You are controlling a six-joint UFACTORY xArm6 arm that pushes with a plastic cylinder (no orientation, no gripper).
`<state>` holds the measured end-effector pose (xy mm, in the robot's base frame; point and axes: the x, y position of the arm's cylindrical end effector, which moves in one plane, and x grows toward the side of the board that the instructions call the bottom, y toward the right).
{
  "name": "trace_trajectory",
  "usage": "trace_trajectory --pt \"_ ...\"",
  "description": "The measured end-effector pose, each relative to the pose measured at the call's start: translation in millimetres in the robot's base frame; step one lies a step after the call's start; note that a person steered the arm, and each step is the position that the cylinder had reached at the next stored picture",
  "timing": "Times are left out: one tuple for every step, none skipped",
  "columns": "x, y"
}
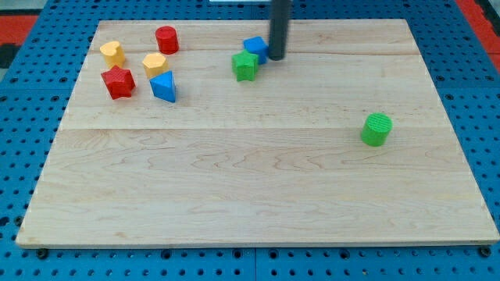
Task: Place the green circle at the right of the blue triangle
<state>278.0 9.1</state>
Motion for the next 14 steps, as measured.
trace_trajectory --pt "-7 -10" --pt "-5 32" --pt "22 49" --pt "74 87" --pt "84 217" --pt "122 273" --pt "158 244" --pt "183 205" --pt "209 184" --pt "174 139" --pt "183 208" --pt "155 216" --pt "152 134" --pt "144 58"
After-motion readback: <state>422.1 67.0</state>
